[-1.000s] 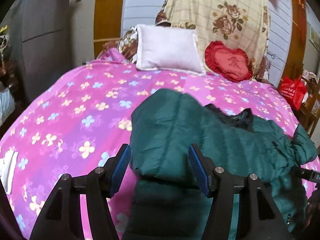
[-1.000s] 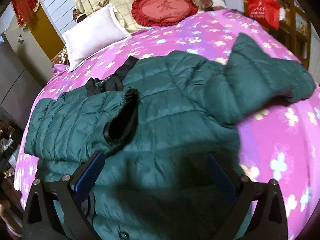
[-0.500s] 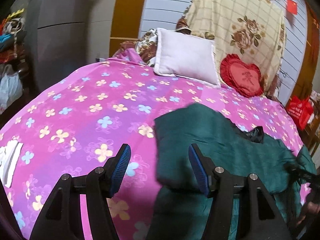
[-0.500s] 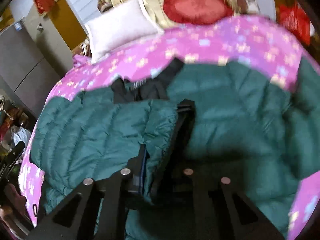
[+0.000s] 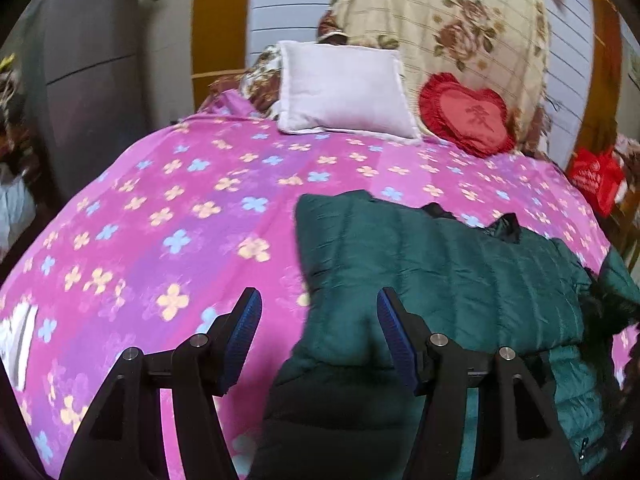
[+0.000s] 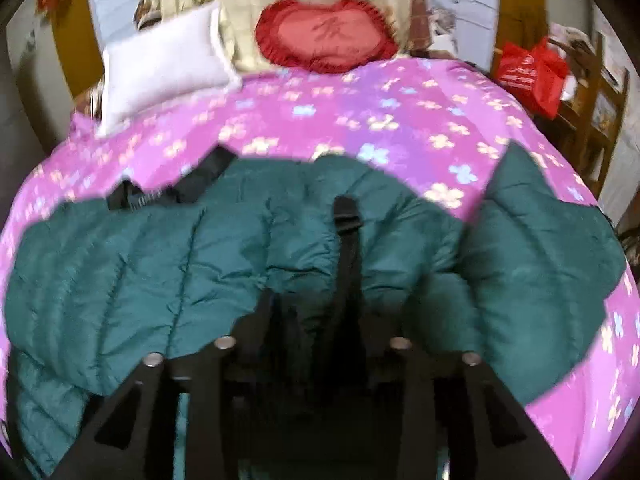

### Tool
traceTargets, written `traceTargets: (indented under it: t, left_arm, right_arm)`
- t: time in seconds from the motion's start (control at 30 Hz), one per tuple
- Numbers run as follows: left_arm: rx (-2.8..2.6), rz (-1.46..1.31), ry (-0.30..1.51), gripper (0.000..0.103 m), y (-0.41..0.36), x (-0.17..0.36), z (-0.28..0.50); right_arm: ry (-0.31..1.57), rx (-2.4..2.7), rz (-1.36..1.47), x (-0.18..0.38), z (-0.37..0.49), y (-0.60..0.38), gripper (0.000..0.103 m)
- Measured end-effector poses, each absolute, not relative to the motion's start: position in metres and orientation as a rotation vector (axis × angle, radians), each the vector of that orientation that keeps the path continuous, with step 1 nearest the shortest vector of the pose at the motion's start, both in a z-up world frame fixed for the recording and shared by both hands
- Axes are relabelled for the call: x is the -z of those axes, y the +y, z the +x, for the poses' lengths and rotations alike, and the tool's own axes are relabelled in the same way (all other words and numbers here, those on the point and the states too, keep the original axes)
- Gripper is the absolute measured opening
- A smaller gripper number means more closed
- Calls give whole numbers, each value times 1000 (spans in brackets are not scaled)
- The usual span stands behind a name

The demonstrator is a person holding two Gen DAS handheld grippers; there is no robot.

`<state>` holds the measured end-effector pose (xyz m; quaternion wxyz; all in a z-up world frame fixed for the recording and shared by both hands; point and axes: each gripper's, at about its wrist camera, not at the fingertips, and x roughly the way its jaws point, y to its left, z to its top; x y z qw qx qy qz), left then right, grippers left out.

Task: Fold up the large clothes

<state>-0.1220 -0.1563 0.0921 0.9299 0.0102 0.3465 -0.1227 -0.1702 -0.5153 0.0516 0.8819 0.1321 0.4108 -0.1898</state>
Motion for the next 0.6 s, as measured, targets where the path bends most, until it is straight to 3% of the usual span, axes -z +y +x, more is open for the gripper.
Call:
traceTargets:
  t: [0.07, 0.23, 0.6]
  left_arm:
    - [268, 44, 707, 41, -169, -93, -117]
    - [289, 52, 762, 41, -201, -78, -96]
    - [249, 65, 801, 42, -216, -46, -82]
  right_arm:
    - [786, 403, 300, -69, -191, -518, 64]
    - [790, 264, 287, -78, -189, -502, 64]
    - [874, 288, 222, -18, -134, -502, 64]
